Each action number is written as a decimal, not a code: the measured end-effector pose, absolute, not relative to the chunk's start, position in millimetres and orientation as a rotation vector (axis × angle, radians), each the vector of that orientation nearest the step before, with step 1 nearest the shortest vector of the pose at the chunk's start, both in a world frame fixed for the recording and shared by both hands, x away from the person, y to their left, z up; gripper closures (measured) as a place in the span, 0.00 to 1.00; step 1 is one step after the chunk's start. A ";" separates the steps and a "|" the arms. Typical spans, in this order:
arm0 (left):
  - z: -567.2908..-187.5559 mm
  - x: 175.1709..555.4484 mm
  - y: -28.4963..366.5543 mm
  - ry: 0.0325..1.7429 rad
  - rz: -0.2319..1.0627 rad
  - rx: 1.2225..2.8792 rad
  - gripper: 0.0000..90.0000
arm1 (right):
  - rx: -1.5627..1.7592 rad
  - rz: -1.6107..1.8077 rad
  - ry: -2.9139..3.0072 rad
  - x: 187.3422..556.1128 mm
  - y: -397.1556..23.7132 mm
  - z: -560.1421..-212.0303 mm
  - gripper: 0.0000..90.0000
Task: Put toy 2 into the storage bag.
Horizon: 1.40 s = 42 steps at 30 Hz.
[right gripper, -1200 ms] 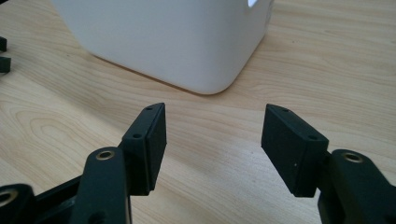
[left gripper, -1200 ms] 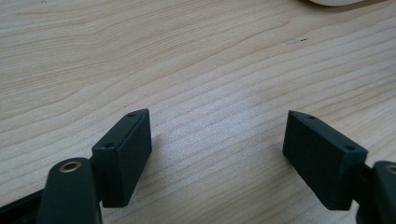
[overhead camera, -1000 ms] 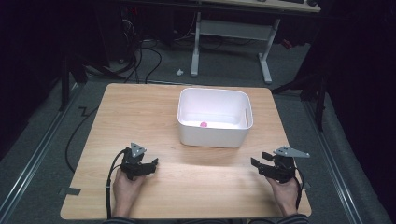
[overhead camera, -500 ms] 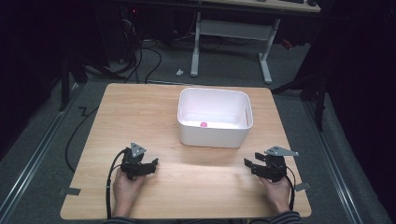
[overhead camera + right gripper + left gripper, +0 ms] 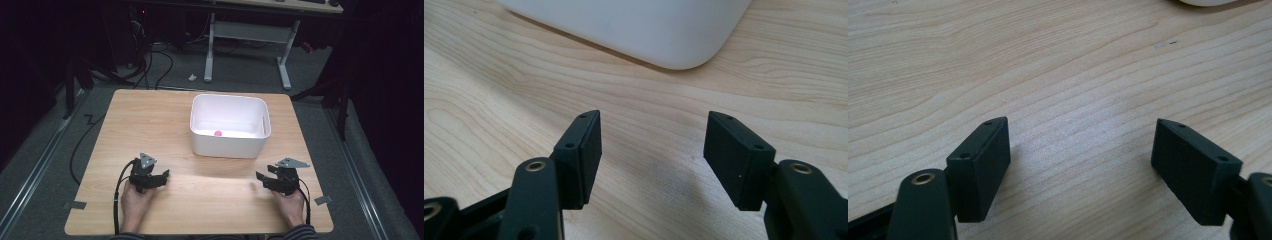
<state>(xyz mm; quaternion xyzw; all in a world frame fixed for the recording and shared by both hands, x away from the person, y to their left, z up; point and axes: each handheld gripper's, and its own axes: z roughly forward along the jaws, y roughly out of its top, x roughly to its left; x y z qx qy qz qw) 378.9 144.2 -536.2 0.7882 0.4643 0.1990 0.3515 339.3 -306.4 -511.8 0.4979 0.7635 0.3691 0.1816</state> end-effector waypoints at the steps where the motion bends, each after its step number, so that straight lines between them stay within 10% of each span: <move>1: -536.2 378.9 144.2 1.202 0.515 2.040 0.27 | 1.407 1.041 2.158 339.6 -305.8 -512.8 0.45; 42: -536.2 378.7 144.2 1.202 0.516 2.040 0.27 | 1.312 0.923 2.197 345.0 -288.9 -530.8 0.35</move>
